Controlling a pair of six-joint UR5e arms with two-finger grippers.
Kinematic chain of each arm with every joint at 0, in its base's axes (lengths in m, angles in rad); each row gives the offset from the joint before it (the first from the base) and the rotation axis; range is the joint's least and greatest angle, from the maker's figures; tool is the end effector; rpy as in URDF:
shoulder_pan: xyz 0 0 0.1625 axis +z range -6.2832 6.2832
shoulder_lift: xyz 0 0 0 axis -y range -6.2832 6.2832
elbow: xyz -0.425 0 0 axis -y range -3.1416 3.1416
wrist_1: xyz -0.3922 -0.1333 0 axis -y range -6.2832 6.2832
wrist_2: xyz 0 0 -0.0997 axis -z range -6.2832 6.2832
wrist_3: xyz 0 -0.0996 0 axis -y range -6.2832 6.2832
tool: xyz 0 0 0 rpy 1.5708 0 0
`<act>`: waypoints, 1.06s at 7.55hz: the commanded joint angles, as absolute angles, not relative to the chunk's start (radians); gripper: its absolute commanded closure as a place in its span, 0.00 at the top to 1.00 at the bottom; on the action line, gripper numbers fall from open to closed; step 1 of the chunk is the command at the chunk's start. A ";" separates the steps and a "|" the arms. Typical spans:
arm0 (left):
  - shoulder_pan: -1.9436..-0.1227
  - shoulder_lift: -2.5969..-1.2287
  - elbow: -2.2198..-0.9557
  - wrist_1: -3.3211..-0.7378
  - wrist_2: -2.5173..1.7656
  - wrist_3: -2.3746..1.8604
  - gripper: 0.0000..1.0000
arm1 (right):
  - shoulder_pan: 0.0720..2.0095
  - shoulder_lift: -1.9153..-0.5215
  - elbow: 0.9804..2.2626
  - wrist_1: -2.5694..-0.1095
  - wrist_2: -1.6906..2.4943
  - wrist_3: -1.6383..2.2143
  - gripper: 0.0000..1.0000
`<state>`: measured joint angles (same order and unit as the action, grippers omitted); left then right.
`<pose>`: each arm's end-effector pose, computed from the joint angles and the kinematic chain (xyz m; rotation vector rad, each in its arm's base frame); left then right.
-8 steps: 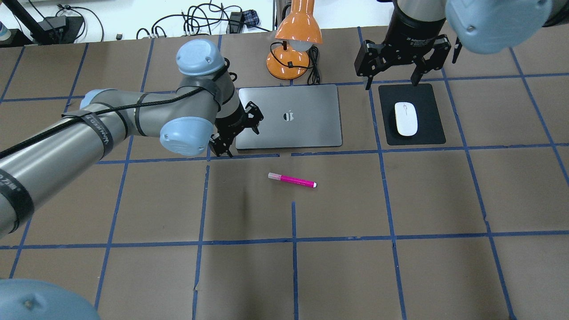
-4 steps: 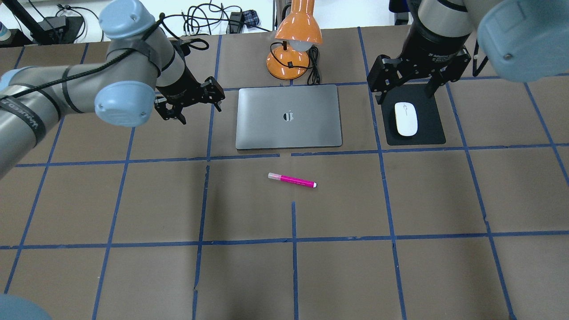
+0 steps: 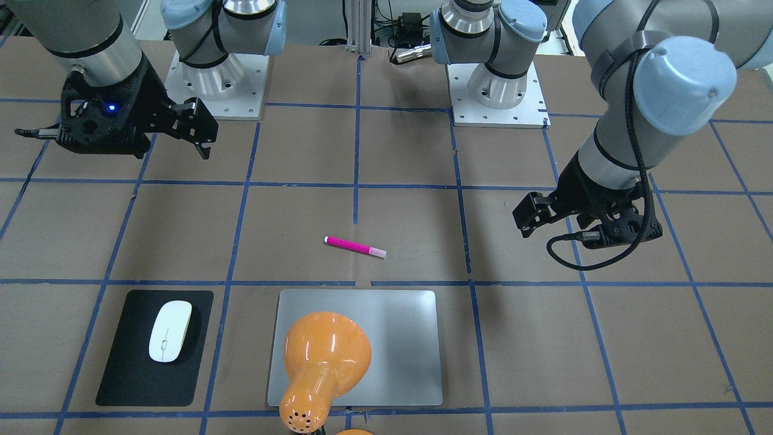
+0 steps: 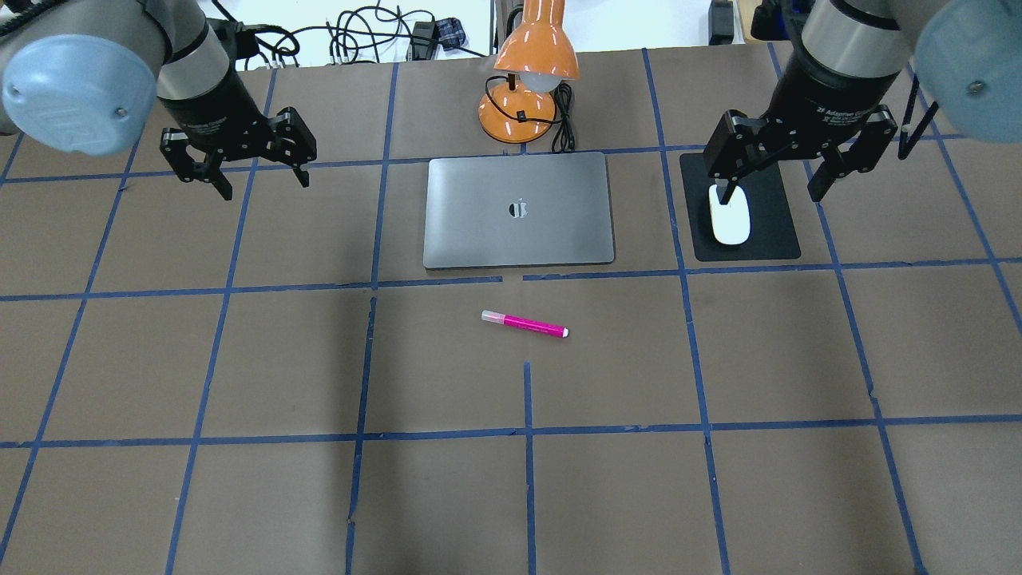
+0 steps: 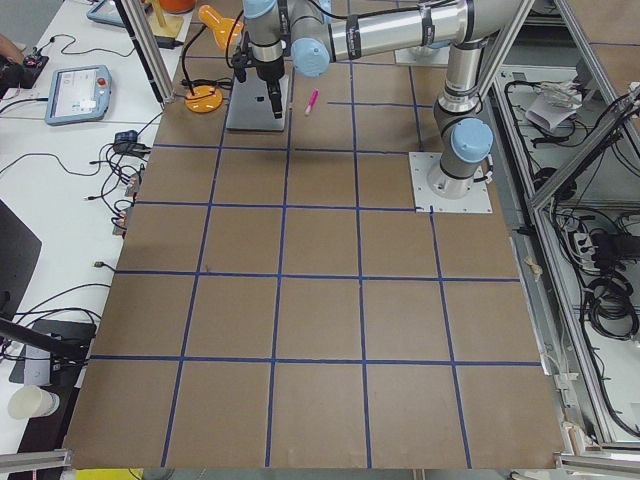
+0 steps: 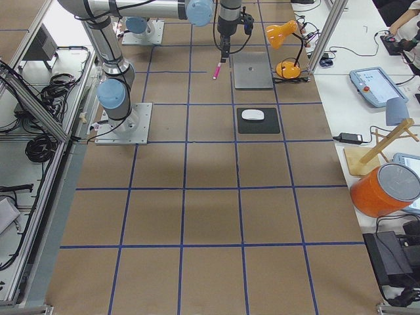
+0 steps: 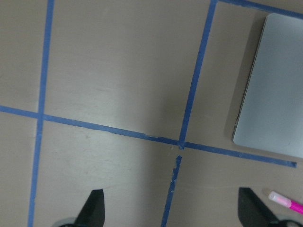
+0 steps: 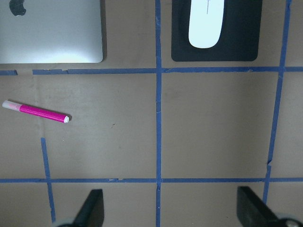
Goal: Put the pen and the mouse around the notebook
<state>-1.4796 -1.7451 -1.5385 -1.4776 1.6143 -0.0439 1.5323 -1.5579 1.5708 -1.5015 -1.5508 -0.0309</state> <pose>-0.0777 -0.5661 0.4213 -0.2075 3.0914 0.0772 0.1164 -0.4937 0.4750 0.0131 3.1162 0.1270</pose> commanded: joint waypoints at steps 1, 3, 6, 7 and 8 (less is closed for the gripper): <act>-1.482 -1.662 -1.537 -1.573 1.629 -0.006 1.00 | 1.529 -1.557 1.572 -1.494 -1.551 -0.029 1.00; -1.482 -1.626 -1.539 -1.603 1.559 -0.003 1.00 | 1.531 -1.549 1.572 -1.509 -1.546 -0.032 1.00; -1.494 -1.641 -1.548 -1.609 1.569 -0.003 1.00 | 1.535 -1.560 1.610 -1.519 -1.554 -0.021 1.00; -1.500 -1.640 -1.552 -1.608 1.575 -0.003 1.00 | 1.539 -1.565 1.606 -1.519 -1.557 -0.017 1.00; -1.500 -1.638 -1.552 -1.606 1.575 -0.003 1.00 | 1.543 -1.560 1.602 -1.552 -1.554 -0.012 1.00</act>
<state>-1.4971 -1.6385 -1.5505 -1.6073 1.5727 -0.0031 1.5384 -1.5611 1.6032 -1.5255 -1.5544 -0.0174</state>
